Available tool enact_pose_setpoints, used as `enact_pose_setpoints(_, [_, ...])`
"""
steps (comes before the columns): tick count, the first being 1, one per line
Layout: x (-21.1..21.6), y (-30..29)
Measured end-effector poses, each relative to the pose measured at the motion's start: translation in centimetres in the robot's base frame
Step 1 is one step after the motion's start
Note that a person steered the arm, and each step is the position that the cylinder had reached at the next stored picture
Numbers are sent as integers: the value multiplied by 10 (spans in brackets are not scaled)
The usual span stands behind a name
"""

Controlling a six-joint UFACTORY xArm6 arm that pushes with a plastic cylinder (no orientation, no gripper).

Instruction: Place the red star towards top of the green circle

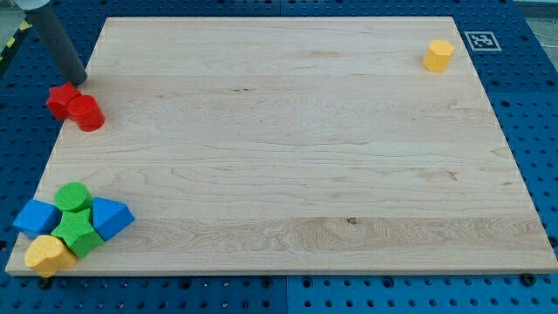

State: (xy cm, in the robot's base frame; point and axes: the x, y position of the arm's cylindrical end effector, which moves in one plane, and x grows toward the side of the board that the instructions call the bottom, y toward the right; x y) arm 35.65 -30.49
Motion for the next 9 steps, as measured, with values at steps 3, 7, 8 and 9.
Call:
enact_pose_setpoints(3, [88, 14])
enact_pose_setpoints(7, [93, 0])
enact_pose_setpoints(8, [93, 0])
enact_pose_setpoints(9, [93, 0])
